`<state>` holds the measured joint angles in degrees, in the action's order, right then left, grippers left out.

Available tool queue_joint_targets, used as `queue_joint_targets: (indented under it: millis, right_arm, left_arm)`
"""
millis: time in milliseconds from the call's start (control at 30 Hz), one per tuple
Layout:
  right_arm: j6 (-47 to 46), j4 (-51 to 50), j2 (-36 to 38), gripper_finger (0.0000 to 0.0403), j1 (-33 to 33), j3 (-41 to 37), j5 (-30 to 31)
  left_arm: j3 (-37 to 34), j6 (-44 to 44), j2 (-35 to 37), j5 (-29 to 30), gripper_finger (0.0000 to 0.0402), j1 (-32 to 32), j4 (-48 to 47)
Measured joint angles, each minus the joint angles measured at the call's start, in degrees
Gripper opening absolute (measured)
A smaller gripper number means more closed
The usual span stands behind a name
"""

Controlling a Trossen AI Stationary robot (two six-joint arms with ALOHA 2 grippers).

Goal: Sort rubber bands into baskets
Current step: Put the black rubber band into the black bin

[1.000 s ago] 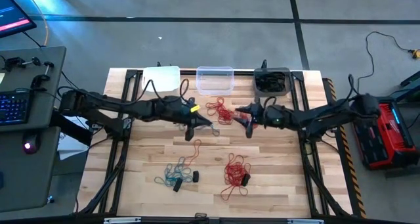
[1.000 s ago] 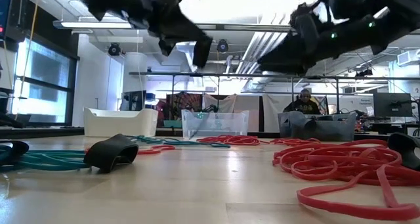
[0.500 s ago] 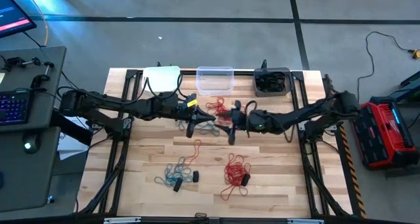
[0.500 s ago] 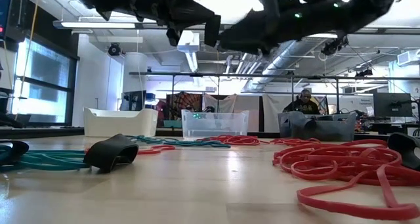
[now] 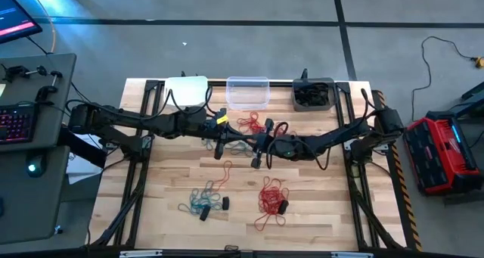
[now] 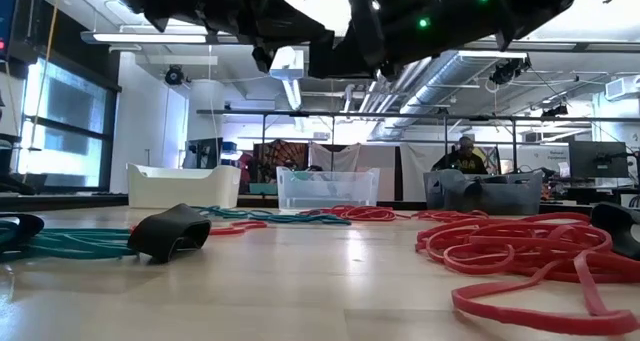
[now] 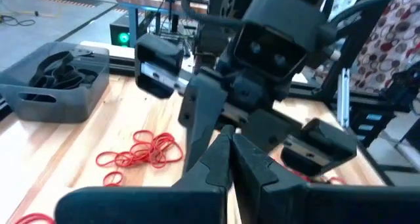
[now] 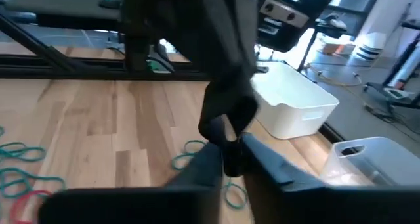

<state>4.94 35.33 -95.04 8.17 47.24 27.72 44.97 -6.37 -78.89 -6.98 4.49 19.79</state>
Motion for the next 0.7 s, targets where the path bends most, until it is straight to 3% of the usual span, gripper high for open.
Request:
queue_joint_targets:
  millis: [67, 333, 700]
  right_arm:
    - [1.5, 0.2, 0.0, 0.0010, 0.6, 0.0, 2.0]
    - [0.9, -2.3, 0.5, 0.0005, 1.3, 0.0, 4.3]
    - [-12.9, -25.9, 9.5, 0.0001, 0.6, 0.0, 9.4]
  left_arm:
    - [0.0, 1.0, 0.0, 0.1, 0.0000, 0.0, -0.6]
    - [0.0, 3.4, 0.0, 5.7, 0.0027, 0.0, -3.0]
    - [0.0, 7.1, 0.0, 8.8, 0.0125, 0.1, -6.1]
